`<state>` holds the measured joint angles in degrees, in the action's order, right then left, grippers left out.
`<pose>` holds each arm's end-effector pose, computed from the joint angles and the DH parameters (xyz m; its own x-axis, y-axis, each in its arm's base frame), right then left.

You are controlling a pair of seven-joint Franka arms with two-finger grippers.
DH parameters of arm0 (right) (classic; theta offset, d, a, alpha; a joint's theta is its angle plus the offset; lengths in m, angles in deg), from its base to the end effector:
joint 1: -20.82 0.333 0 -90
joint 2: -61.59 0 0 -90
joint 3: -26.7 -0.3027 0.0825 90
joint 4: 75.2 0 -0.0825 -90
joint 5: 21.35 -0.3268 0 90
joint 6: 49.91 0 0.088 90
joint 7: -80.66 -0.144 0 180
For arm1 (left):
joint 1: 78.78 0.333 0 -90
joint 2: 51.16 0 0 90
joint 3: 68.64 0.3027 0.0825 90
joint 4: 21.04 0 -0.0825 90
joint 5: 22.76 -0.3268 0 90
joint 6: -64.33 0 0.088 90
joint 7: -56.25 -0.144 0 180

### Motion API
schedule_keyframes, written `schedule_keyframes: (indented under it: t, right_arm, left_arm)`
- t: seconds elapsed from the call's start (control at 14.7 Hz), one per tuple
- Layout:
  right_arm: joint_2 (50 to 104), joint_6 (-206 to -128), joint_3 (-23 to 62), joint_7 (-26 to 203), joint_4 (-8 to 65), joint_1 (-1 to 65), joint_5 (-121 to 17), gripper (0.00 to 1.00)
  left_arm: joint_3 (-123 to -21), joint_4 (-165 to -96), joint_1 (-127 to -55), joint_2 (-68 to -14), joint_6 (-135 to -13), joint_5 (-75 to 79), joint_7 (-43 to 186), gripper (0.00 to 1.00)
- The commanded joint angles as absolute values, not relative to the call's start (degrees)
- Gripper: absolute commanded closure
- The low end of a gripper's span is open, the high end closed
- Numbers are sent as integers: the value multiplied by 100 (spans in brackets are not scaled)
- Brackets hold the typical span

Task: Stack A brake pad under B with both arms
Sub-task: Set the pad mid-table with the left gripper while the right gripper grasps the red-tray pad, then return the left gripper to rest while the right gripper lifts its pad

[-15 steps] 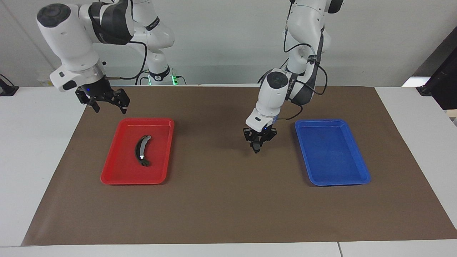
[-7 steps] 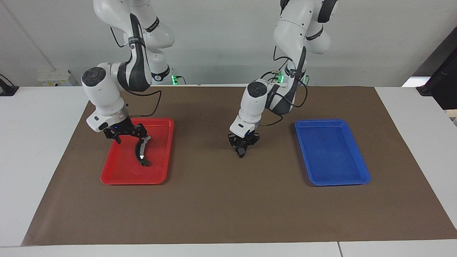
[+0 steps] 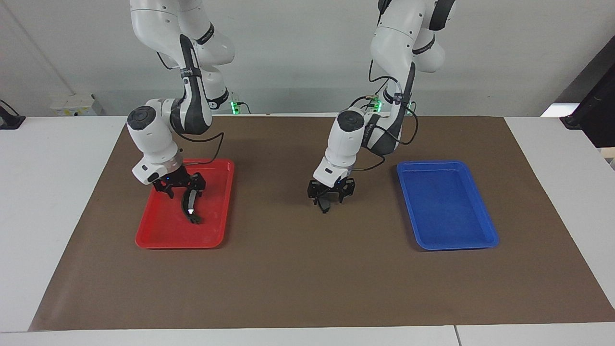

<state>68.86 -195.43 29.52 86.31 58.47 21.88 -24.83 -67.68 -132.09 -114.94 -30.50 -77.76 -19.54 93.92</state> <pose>0.4892 -0.0146 0.2846 0.9964 0.0188 0.0821 0.0208 -0.9995 -0.0241 0.4856 -0.3445 0.3055 0.9886 0.0904 0.1201 0.0735 -0.9877 0.1382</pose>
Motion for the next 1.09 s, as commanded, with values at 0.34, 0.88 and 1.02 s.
schedule_keyframes:
  t: [0.34, 0.88, 1.02]
  right_arm:
    - [7012, -19721, 2916, 9032, 5778, 2144, -2662, 50]
    - [6889, -18309, 2829, 8753, 4778, 2266, -2671, 100]
    - [6924, -17860, 2776, 8087, 4383, 2642, -2653, 100]
  left_arm:
    - [-6750, -13065, -9822, -4236, -5610, -1881, 6921, 1]
    - [-6723, -11738, -8309, -4588, -3315, -1933, 4581, 1]
    - [-6723, -11693, -8081, -4799, -2981, -1951, 4316, 1]
